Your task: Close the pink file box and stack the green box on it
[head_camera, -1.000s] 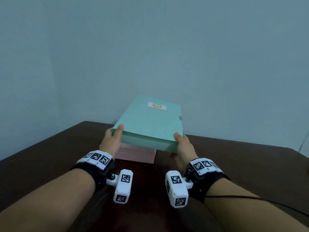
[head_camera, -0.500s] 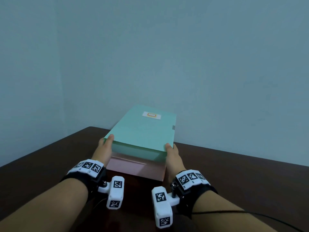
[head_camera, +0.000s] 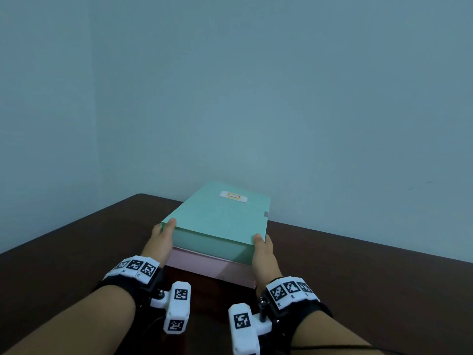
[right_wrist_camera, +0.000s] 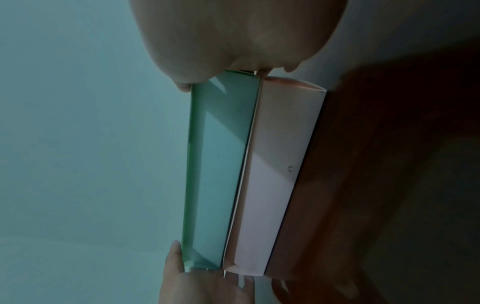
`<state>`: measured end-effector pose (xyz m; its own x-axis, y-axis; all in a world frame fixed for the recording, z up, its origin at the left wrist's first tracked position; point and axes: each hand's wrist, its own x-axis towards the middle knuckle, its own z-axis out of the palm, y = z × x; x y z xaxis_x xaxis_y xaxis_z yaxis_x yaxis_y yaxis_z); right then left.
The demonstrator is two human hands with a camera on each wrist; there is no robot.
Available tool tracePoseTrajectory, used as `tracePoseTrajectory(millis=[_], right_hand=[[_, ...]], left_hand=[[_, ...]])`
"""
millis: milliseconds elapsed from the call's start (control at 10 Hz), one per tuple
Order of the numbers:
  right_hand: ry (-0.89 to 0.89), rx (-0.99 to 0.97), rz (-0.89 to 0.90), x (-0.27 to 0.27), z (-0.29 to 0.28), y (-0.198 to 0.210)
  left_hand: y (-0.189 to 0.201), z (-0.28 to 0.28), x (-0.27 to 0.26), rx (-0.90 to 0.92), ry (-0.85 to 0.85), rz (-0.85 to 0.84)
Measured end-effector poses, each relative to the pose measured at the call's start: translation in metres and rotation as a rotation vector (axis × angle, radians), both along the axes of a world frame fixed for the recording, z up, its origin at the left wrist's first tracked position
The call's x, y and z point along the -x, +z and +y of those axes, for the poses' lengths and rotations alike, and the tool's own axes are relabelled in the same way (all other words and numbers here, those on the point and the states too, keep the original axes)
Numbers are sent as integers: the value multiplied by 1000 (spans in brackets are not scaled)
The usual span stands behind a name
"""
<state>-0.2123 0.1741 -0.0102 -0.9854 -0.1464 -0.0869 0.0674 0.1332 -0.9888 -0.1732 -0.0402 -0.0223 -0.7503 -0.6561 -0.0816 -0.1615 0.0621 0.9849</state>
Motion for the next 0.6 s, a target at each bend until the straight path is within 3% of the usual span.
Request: tracePoseTrajectory(millis=[400, 600], right_hand=[[-1, -86, -10, 6, 2, -1], [-3, -150, 6, 1, 8, 4]], left_hand=[[0, -3, 2, 64, 47, -49], [13, 18, -14, 64, 189, -12]])
